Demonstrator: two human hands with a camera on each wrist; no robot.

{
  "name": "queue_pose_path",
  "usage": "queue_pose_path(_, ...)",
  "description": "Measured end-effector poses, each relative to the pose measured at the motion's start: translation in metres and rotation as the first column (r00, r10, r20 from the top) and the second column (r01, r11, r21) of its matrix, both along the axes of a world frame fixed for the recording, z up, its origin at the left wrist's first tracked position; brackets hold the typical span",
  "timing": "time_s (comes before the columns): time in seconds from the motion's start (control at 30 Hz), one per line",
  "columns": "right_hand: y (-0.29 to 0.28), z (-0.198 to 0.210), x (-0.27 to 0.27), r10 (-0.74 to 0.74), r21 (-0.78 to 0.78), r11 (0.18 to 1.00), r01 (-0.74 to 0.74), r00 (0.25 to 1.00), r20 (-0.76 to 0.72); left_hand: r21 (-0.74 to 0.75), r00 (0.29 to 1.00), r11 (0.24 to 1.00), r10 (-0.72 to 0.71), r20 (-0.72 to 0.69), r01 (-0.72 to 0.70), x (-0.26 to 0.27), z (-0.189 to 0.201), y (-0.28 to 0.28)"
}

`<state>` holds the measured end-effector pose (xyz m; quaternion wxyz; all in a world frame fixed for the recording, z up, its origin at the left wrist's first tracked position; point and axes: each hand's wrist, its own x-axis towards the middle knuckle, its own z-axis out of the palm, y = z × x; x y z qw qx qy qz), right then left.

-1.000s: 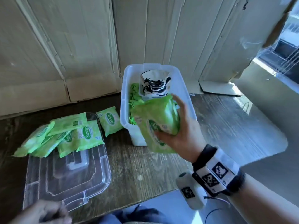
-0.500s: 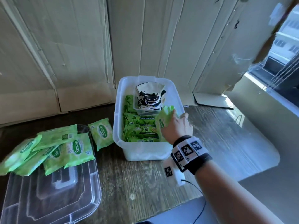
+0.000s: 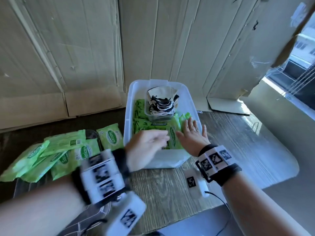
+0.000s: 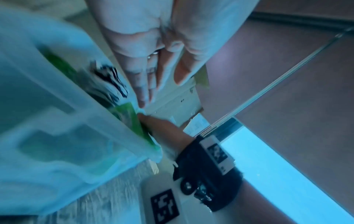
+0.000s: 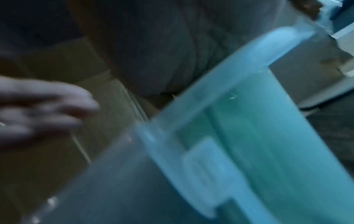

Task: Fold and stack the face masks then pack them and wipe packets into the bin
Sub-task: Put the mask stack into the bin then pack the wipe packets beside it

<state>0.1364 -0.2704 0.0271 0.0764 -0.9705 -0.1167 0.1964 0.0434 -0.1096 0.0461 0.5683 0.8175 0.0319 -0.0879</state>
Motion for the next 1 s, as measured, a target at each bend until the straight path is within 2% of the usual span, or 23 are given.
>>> queue_pose_path(0.07,-0.009,0.006,0.003,-0.115,0.155,0.983,0.099,0.989,0.095,0.006,0.998,0.999,-0.036,-0.050,0.036,0.024,0.006,-0.035)
queue_pose_path(0.13,-0.021,0.007,0.004,-0.177,0.205,0.970,0.134,0.962,0.208,0.089,0.992,0.995,-0.041,-0.122,0.052,0.045,-0.004,-0.051)
queue_pose_path(0.23,-0.033,-0.001,0.002,-0.149,0.305,0.945,0.115,0.985,0.089,0.240,0.960,0.966,-0.026,-0.279,0.096,0.063,-0.013,-0.055)
queue_pose_path(0.3,-0.035,-0.010,0.000,-0.105,0.345,0.936,0.075,0.992,0.070,0.301,0.947,0.942,-0.047,-0.316,0.147,0.072,-0.013,-0.062)
queue_pose_path(0.6,-0.037,-0.013,0.003,-0.109,0.214,0.972,0.095,0.993,0.051,0.416,0.934,0.872,-0.113,-0.340,0.257,0.082,-0.028,-0.065)
queue_pose_path(0.67,-0.035,-0.008,0.002,-0.097,0.159,0.983,0.092,0.995,0.021,0.443,0.950,0.861,-0.127,-0.286,0.249,0.077,-0.025,-0.062)
queue_pose_path(0.73,-0.030,0.002,0.001,-0.126,0.119,0.985,0.123,0.992,0.020,0.294,0.966,0.938,-0.118,-0.231,0.185,0.070,-0.021,-0.055)
queue_pose_path(0.8,-0.017,0.020,-0.002,-0.174,0.166,0.973,0.158,0.981,0.084,0.195,0.987,0.974,-0.087,-0.132,0.112,0.062,-0.014,-0.039)
queue_pose_path(0.9,0.018,0.049,-0.012,-0.109,0.314,0.949,0.030,0.965,0.237,0.113,0.991,0.987,0.101,0.086,-0.111,0.042,0.001,0.005)
queue_pose_path(1.0,0.068,0.066,-0.028,0.021,0.401,0.901,-0.164,0.941,0.337,0.204,0.923,0.922,0.269,0.275,-0.330,0.014,0.012,0.065)
